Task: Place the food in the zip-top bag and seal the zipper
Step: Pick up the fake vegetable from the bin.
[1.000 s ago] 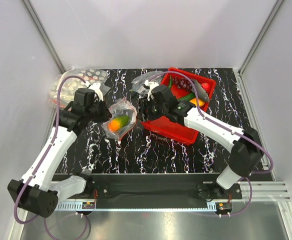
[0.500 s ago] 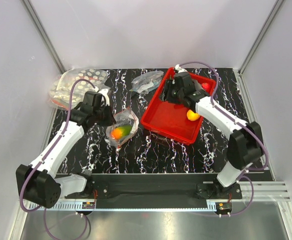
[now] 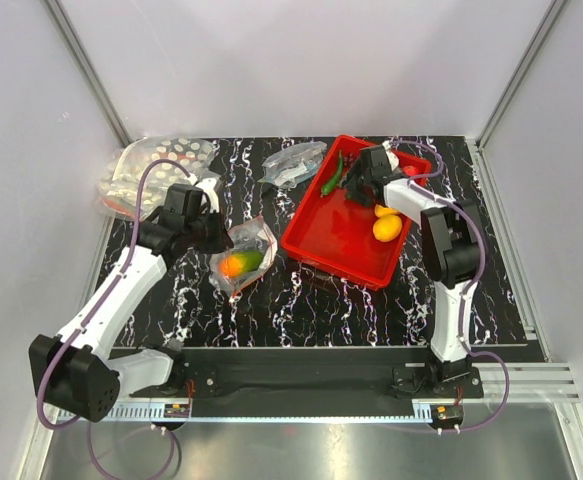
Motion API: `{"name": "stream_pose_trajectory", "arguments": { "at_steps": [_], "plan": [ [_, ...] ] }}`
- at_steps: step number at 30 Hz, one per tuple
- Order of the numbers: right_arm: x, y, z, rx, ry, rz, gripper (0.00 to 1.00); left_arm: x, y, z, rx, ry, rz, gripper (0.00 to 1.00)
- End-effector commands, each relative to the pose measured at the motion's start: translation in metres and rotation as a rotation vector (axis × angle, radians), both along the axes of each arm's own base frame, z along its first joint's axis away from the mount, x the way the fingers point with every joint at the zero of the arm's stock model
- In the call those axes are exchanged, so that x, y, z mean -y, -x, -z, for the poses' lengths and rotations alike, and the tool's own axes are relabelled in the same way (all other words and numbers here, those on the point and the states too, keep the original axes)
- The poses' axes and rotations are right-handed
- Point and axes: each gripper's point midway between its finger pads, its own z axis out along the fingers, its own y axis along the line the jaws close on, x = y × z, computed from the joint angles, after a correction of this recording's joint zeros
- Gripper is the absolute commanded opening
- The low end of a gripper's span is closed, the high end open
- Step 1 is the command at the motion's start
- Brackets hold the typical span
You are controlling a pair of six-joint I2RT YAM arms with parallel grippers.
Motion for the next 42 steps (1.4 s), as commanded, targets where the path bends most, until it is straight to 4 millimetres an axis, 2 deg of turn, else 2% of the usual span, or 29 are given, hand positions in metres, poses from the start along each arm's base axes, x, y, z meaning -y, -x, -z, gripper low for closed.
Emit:
{"name": "stream_pose_trajectory", "arguments": {
  "at_steps": [1,4,8,12,16,18,20,21,22,25,30,31,34,35,37,42],
  "plan": [
    [-0.017,-0.043,-0.038,0.135,-0.129,0.093,0.65,0.006,-0.005,-0.017,0.077,0.032,0.026,0.0],
    [-0.024,-0.053,-0.02,0.117,-0.158,0.105,0.65,0.005,-0.005,-0.023,0.106,0.041,0.01,0.0],
    [-0.026,-0.063,-0.009,0.098,-0.156,0.121,0.65,0.001,-0.006,-0.024,0.122,0.024,0.002,0.0],
    [-0.024,-0.064,0.006,0.066,-0.158,0.168,0.63,0.002,-0.005,-0.023,0.107,0.026,0.01,0.0],
    [-0.033,-0.064,0.017,0.057,-0.18,0.166,0.59,0.003,-0.005,-0.022,0.107,0.031,0.013,0.0],
    [-0.042,-0.063,0.018,0.066,-0.195,0.148,0.56,0.004,-0.005,-0.021,0.103,0.028,0.013,0.0],
    [-0.046,-0.061,0.013,0.074,-0.228,0.132,0.47,0.002,-0.005,-0.022,0.106,0.024,0.008,0.0],
    [-0.047,-0.064,0.004,0.107,-0.244,0.127,0.42,0.002,-0.004,-0.02,0.102,0.02,0.007,0.0],
    [-0.048,-0.064,-0.008,0.133,-0.247,0.114,0.32,0.001,-0.005,-0.019,0.102,0.018,0.004,0.0],
    [-0.047,-0.056,-0.022,0.165,-0.222,0.067,0.23,0.0,-0.005,-0.018,0.101,0.011,0.001,0.0],
    [-0.042,-0.03,-0.062,0.216,-0.184,-0.012,0.16,0.0,-0.004,-0.02,0.102,0.011,0.002,0.0],
    [-0.044,-0.016,-0.074,0.225,-0.191,-0.045,0.16,0.0,-0.005,-0.02,0.104,0.013,0.002,0.0],
    [-0.044,0.009,-0.092,0.253,-0.168,-0.126,0.16,0.0,-0.004,-0.019,0.102,0.008,0.003,0.0],
    [-0.052,0.019,-0.096,0.242,-0.185,-0.191,0.16,0.0,-0.004,-0.021,0.107,0.008,0.003,0.0],
    [-0.052,0.035,-0.102,0.227,-0.147,-0.264,0.13,0.002,-0.003,-0.02,0.104,0.007,0.01,0.0],
    [-0.066,0.095,-0.102,0.175,-0.149,-0.482,0.11,0.004,-0.001,-0.021,0.107,0.0,0.018,0.0]
  ]
}}
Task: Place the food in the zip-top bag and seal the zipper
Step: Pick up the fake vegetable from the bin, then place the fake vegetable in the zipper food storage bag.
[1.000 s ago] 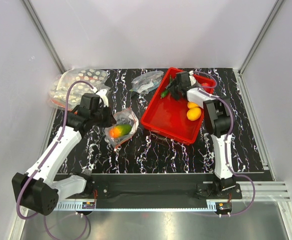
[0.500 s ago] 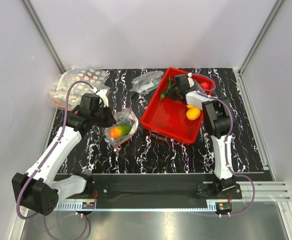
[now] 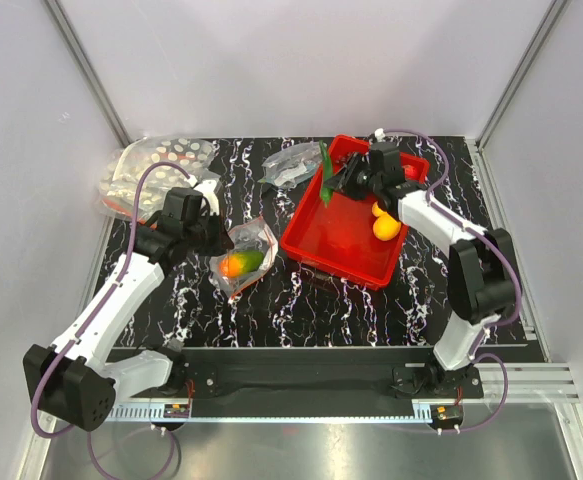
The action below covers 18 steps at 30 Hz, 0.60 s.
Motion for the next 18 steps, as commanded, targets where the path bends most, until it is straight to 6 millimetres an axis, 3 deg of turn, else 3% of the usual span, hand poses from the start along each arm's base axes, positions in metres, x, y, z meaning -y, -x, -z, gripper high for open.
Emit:
{"name": "stream_pose_trajectory", "arguments": {
  "at_steps": [1,5,6,9,10,18],
  "plan": [
    [-0.017,0.063,0.004,-0.031,0.062,-0.233,0.11,0.001,-0.007,-0.012,0.062,-0.005,0.003,0.0],
    [-0.036,0.119,0.009,-0.042,0.15,-0.408,0.11,0.001,-0.009,-0.014,0.068,-0.01,0.001,0.0],
    [-0.048,0.138,0.01,-0.033,0.183,-0.48,0.1,0.001,-0.009,-0.015,0.07,-0.01,0.0,0.0],
    [-0.053,0.177,0.009,-0.031,0.274,-0.562,0.1,0.001,-0.011,-0.016,0.072,-0.015,-0.005,0.0],
    [-0.058,0.199,0.007,-0.028,0.299,-0.605,0.09,0.001,-0.011,-0.014,0.068,-0.017,-0.004,0.0],
    [-0.054,0.241,-0.019,0.029,0.312,-0.62,0.08,0.002,-0.012,-0.015,0.064,-0.02,0.001,0.0]
  ]
}}
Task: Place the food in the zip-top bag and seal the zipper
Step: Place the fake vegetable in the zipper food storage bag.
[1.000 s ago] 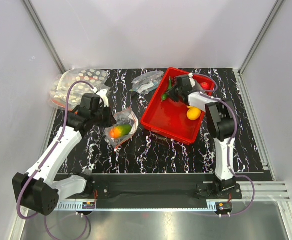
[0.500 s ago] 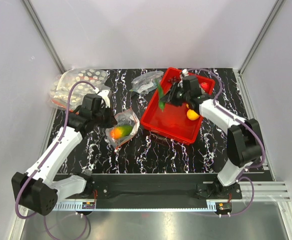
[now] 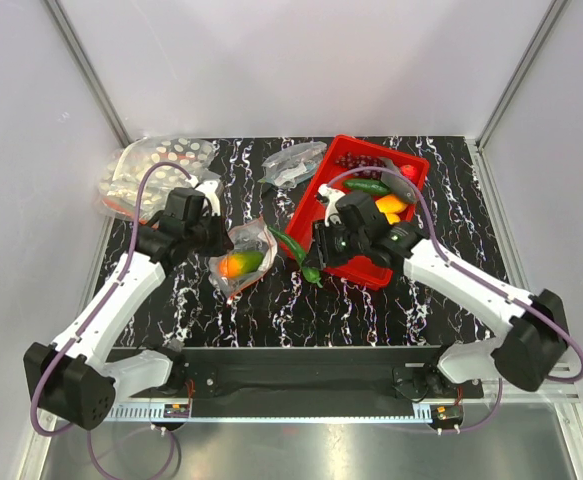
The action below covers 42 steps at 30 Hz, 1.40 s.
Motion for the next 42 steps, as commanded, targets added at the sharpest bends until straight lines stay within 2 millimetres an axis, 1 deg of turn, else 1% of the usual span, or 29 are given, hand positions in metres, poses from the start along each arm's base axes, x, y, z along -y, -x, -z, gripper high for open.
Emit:
{"name": "stream_pose_trajectory", "arguments": {
  "at_steps": [1,2,4,5,8,14,16,17,18,19,20,22,23,24,25,26,27,28,30,31,33,34,35,37,39,40,42],
  "plan": [
    [0.009,0.007,-0.012,0.047,0.016,0.011,0.07,0.002,-0.012,-0.019,0.068,0.001,0.001,0.0],
    [0.007,0.013,-0.01,0.043,0.027,0.0,0.06,0.003,-0.012,-0.019,0.066,0.006,0.002,0.0],
    [0.008,0.015,-0.008,0.044,0.059,0.009,0.06,0.005,-0.012,-0.018,0.061,0.013,0.007,0.0],
    [0.006,0.019,-0.008,0.044,0.065,-0.001,0.06,0.005,-0.012,-0.018,0.057,0.014,0.006,0.0],
    [0.0,0.024,-0.008,0.034,0.072,-0.013,0.06,0.009,-0.009,-0.02,0.057,0.017,0.02,0.0],
    [-0.021,0.034,-0.015,-0.008,0.046,-0.031,0.06,0.014,-0.007,-0.026,0.072,0.024,0.001,0.0],
    [-0.028,0.035,-0.013,-0.025,0.056,-0.036,0.07,0.017,-0.005,-0.027,0.077,0.019,-0.004,0.0],
    [-0.03,0.035,-0.011,-0.037,0.062,-0.029,0.07,0.015,-0.005,-0.027,0.083,0.008,-0.025,0.0],
    [-0.031,0.034,-0.007,-0.047,0.074,-0.022,0.06,0.018,-0.003,-0.026,0.085,0.001,-0.022,0.0],
    [-0.032,0.03,0.0,-0.064,0.114,-0.006,0.06,0.02,0.0,-0.026,0.081,-0.001,-0.024,0.0],
    [-0.032,0.028,0.004,-0.077,0.128,0.009,0.05,0.014,-0.003,-0.026,0.094,-0.025,-0.065,0.0],
    [-0.037,0.024,0.013,-0.097,0.142,0.021,0.05,0.019,0.002,-0.028,0.108,-0.02,-0.065,0.0],
    [-0.038,0.022,0.015,-0.1,0.145,0.032,0.05,0.019,0.003,-0.026,0.111,-0.019,-0.084,0.0],
    [-0.04,0.02,0.017,-0.108,0.143,0.045,0.05,0.027,0.008,-0.026,0.119,-0.011,-0.065,0.0],
    [-0.043,0.018,0.022,-0.119,0.149,0.05,0.05,0.032,0.009,-0.032,0.149,0.012,-0.06,0.0],
    [-0.044,0.016,0.025,-0.117,0.153,0.058,0.04,0.035,0.011,-0.029,0.153,0.018,-0.065,0.0],
    [-0.046,0.015,0.027,-0.123,0.153,0.065,0.04,0.042,0.016,-0.03,0.157,0.031,-0.042,0.0],
    [-0.049,0.011,0.031,-0.126,0.158,0.068,0.02,0.048,0.017,-0.031,0.166,0.049,-0.03,0.0],
    [-0.054,0.004,0.031,-0.118,0.147,0.095,0.02,0.056,0.023,-0.027,0.141,0.076,-0.007,0.0],
    [-0.059,-0.001,0.031,-0.108,0.129,0.103,0.01,0.061,0.024,-0.026,0.133,0.091,0.007,0.0],
    [-0.063,-0.008,0.031,-0.11,0.112,0.128,0.01,0.071,0.032,-0.021,0.093,0.126,0.046,0.0],
    [-0.068,-0.013,0.03,-0.103,0.096,0.135,0.01,0.075,0.033,-0.02,0.087,0.143,0.058,0.0],
    [-0.071,-0.016,0.029,-0.105,0.083,0.147,0.01,0.081,0.039,-0.015,0.058,0.163,0.082,0.0],
    [-0.08,-0.023,0.026,-0.096,0.04,0.161,0.01,0.087,0.042,-0.011,0.044,0.188,0.1,0.0],
    [-0.088,-0.025,0.023,-0.097,-0.006,0.16,0.02,0.091,0.047,-0.003,0.013,0.208,0.116,0.0],
    [-0.092,-0.028,0.022,-0.086,-0.035,0.162,0.03,0.093,0.048,-0.002,0.012,0.219,0.12,0.0],
    [-0.093,-0.031,0.026,-0.079,-0.049,0.178,0.21,0.097,0.054,0.002,-0.014,0.243,0.147,0.0]
  ]
}}
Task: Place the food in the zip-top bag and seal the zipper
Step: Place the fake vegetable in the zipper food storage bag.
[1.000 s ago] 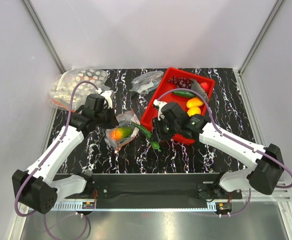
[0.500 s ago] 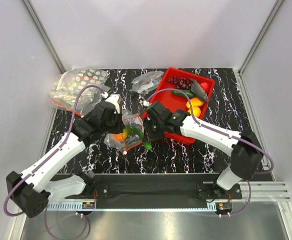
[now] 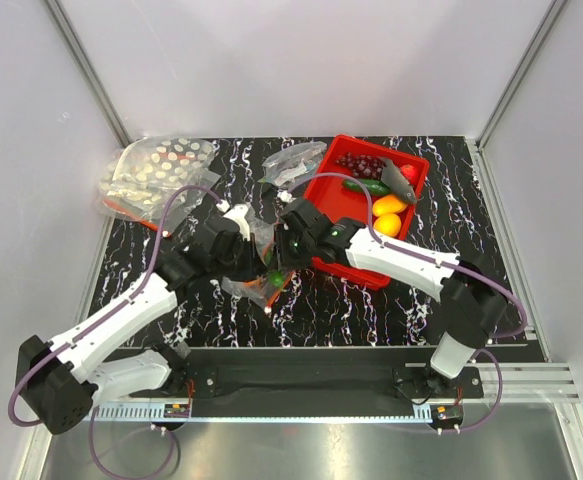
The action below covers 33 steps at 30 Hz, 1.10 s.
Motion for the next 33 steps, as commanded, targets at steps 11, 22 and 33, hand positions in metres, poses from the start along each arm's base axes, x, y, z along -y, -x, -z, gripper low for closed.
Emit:
{"name": "stream_pose_trajectory", "arguments": {
  "at_steps": [11,22,33],
  "plan": [
    [0.014,-0.011,-0.022,0.145,-0.103,0.077,0.7,0.023,0.002,-0.018,-0.032,0.179,0.086,0.0],
    [0.049,0.011,-0.033,0.155,-0.055,0.077,0.41,0.014,-0.007,-0.014,-0.036,0.134,0.08,0.0],
    [0.052,0.011,0.014,0.096,-0.001,0.109,0.41,0.007,-0.011,-0.026,-0.012,0.133,0.058,0.0]
  ]
}}
